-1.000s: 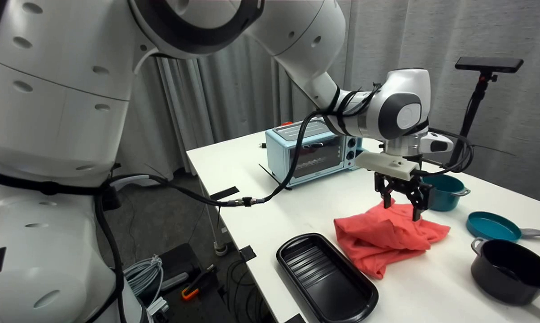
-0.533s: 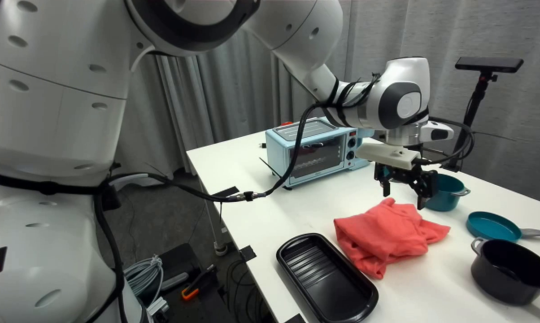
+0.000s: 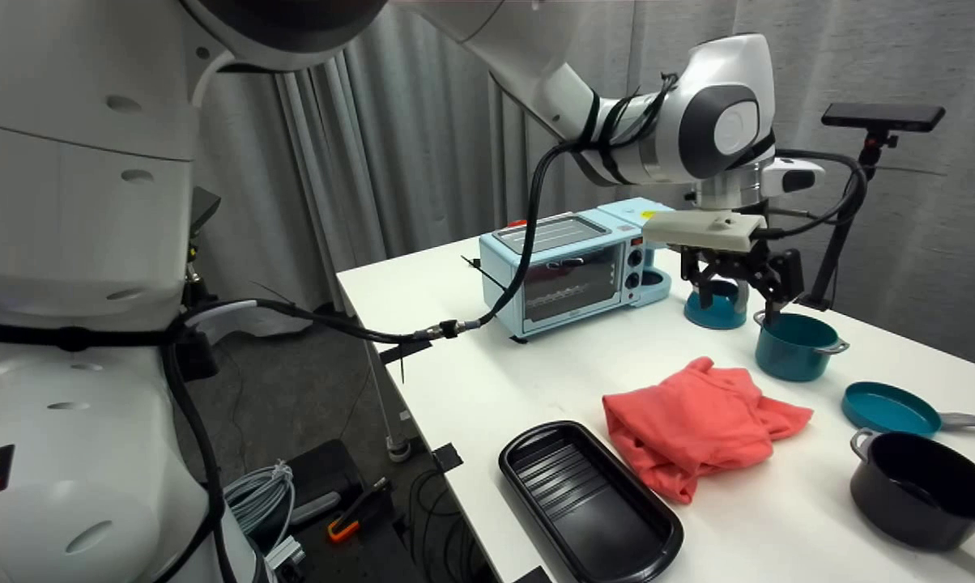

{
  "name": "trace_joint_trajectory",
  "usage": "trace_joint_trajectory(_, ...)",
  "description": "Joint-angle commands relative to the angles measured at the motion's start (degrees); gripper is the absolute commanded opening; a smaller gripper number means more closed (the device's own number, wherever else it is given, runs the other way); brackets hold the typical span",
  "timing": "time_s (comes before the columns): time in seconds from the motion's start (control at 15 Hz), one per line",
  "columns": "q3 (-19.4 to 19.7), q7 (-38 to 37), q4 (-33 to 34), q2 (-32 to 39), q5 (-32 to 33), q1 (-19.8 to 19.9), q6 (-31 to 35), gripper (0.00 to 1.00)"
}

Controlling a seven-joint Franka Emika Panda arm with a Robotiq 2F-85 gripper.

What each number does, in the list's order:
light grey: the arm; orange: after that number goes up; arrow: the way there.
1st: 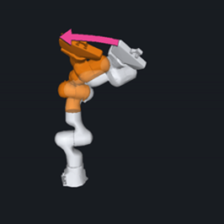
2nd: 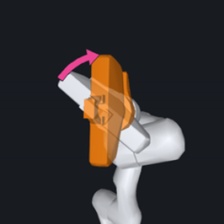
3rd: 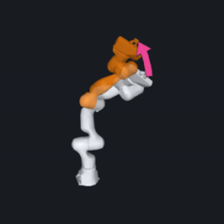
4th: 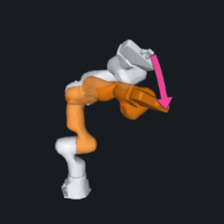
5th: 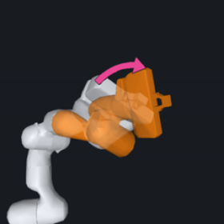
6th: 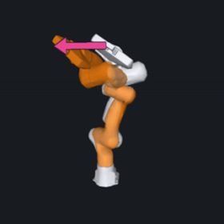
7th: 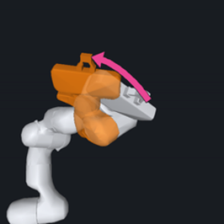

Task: Fold the shirt

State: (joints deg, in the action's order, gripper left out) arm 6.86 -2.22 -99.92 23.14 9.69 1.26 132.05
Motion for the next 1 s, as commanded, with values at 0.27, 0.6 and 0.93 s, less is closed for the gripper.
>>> trace_joint_trajectory(0.27,-0.53,0.64,-5.13,-7.29,1.32,0.34,1.49,1.0)
trace_joint_trajectory(0.6,-0.78,0.07,-4.81,-7.04,0.19,0.59,0.45,1.0)
trace_joint_trajectory(0.93,-0.86,0.07,-6.23,-8.17,0.18,0.61,0.61,1.0)
